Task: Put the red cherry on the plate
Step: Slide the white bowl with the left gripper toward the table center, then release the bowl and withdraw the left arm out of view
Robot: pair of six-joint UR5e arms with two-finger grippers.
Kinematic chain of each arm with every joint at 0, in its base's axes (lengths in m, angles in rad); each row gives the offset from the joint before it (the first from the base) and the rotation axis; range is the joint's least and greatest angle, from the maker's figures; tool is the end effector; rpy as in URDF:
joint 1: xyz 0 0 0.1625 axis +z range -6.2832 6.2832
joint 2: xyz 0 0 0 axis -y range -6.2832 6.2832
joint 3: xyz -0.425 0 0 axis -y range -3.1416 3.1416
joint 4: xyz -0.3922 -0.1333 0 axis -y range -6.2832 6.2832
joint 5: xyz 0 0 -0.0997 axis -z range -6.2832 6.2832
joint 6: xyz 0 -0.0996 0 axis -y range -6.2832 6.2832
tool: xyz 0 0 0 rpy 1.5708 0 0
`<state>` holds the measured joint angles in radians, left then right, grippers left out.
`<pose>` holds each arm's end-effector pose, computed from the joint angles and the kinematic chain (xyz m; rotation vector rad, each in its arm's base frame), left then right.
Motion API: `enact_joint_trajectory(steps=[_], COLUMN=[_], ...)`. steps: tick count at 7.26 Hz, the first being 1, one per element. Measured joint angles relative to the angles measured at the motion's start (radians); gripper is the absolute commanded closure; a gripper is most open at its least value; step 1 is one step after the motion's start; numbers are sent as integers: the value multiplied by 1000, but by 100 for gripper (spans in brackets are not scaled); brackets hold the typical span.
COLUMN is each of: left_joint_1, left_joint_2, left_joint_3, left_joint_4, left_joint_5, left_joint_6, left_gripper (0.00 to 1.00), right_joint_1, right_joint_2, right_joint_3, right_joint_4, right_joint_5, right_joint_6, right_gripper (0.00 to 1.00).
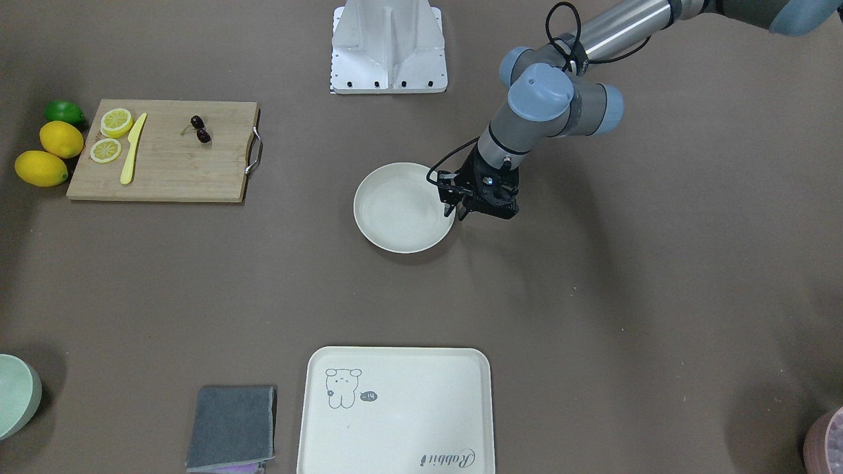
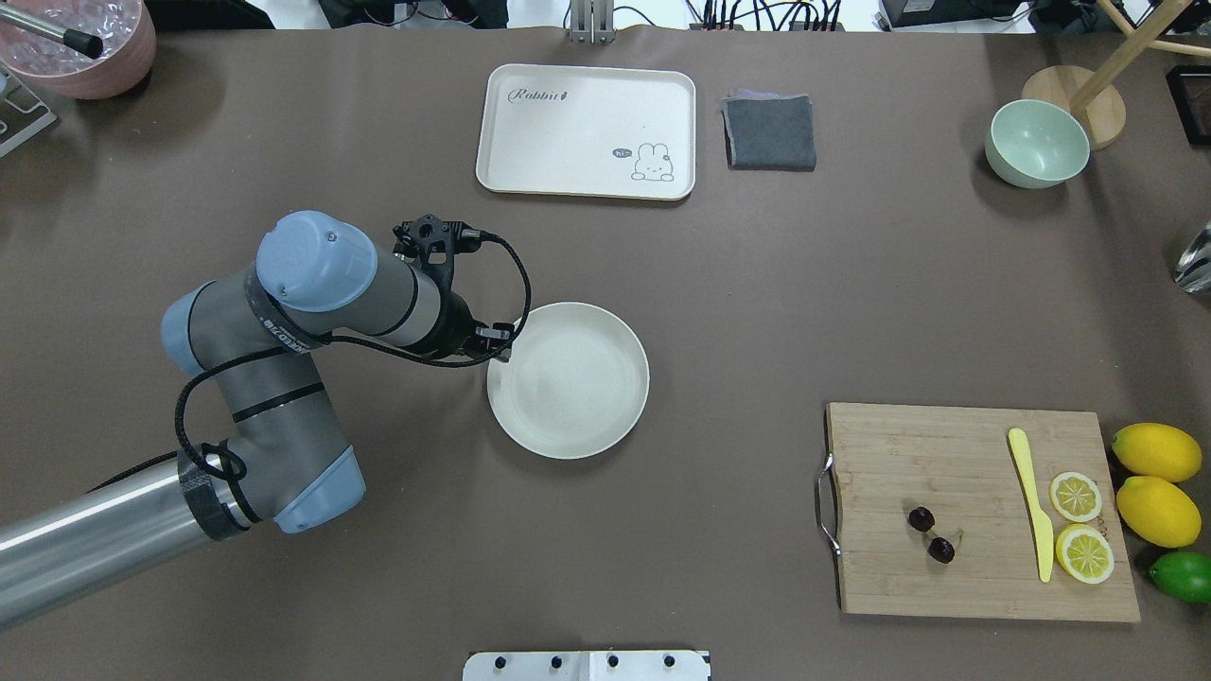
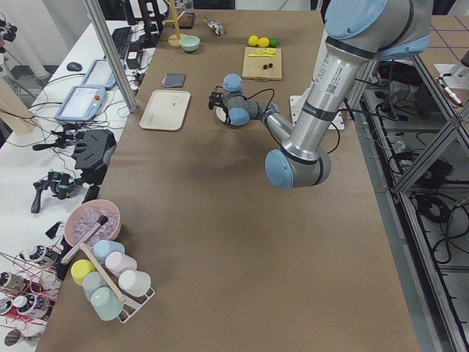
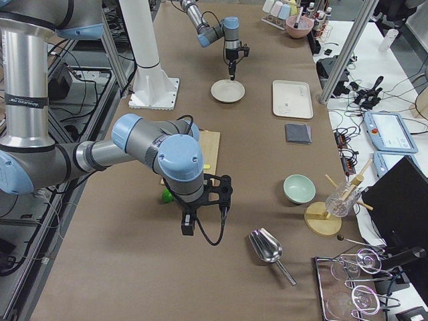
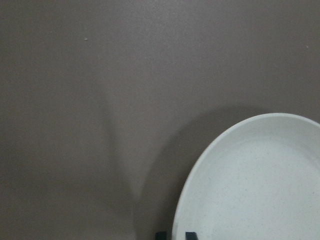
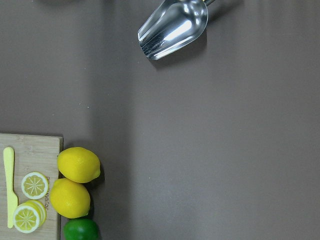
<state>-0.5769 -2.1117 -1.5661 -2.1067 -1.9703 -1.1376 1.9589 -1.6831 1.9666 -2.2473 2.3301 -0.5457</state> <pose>0.5219 -0.4525 0.2828 0.1959 1.0976 0.0856 0.2088 -0.3396 0.5800 0.0035 -0.8366 0.0009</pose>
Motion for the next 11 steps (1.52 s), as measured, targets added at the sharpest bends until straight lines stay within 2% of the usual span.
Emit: enact_joint_trajectory(steps=[2, 5, 7, 9, 11], left_joint_1=[-29, -227, -439, -662, -803], left_joint_2=[2, 151, 334, 480, 570], left_joint_3=[-20, -136, -168, -145, -84], left_joint_4=[7, 8, 8, 11, 12], left_joint_5=[-32, -270, -459, -627, -702], left_joint_6=[1, 67, 316, 562, 762], left_gripper=[1, 1, 1, 1, 1], right_joint_1=[0, 0, -2, -11, -24], right_joint_2=[0, 1, 3, 9, 12], right_joint_3=[0, 6, 7, 8, 12], right_joint_4=[0, 0, 0, 0, 0], right_joint_5=[0, 0, 1, 3, 4], right_joint_6=[0, 0, 1, 1, 3], right_gripper=[0, 0, 0, 0, 0])
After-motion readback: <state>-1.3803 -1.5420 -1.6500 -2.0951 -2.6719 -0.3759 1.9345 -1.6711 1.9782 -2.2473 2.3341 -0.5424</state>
